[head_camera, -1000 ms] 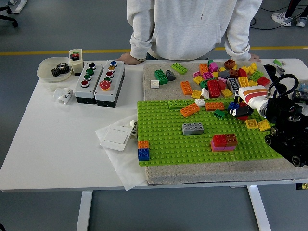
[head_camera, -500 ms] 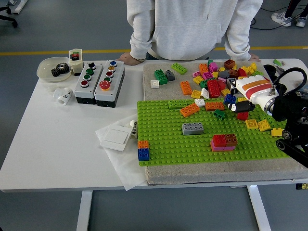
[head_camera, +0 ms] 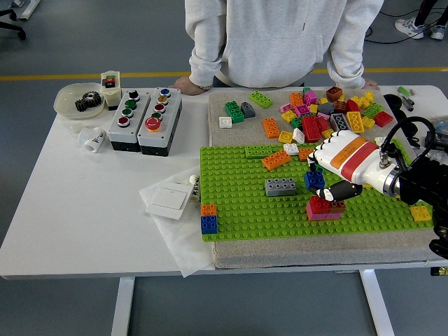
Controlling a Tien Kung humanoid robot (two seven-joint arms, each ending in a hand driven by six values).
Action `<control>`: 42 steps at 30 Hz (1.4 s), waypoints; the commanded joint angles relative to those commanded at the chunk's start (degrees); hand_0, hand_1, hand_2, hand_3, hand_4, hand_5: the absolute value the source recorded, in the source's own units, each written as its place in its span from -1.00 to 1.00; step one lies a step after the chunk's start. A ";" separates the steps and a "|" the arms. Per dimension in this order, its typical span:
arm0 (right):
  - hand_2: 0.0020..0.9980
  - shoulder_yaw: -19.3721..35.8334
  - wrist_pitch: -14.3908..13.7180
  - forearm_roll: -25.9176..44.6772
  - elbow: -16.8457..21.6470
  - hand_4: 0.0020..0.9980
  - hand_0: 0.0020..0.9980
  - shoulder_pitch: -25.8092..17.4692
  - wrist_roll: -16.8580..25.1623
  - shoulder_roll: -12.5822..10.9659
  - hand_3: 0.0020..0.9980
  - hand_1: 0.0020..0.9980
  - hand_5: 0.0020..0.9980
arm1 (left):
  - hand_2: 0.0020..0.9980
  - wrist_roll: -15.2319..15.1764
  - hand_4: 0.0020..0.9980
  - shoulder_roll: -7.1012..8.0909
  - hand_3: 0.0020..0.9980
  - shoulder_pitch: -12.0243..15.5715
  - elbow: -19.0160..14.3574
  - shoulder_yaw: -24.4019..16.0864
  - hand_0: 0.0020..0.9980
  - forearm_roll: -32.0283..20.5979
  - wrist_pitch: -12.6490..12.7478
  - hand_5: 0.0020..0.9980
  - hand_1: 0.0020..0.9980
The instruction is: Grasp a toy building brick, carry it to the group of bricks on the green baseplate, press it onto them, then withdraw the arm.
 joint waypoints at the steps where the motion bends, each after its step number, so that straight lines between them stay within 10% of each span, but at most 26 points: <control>1: 0.20 -0.23 0.24 -0.06 0.54 0.36 0.29 0.18 0.10 -0.33 -0.01 0.23 -0.08 | 0.58 0.00 0.24 0.00 0.19 0.02 0.00 -0.01 0.54 -0.01 0.00 0.23 0.52; 42: 0.22 0.14 0.75 2.33 -0.08 0.44 0.28 -3.22 -0.54 -1.26 -0.01 0.26 -0.13 | 0.58 0.16 0.24 -0.06 0.19 0.16 -0.11 0.46 0.54 -0.48 -0.33 0.23 0.52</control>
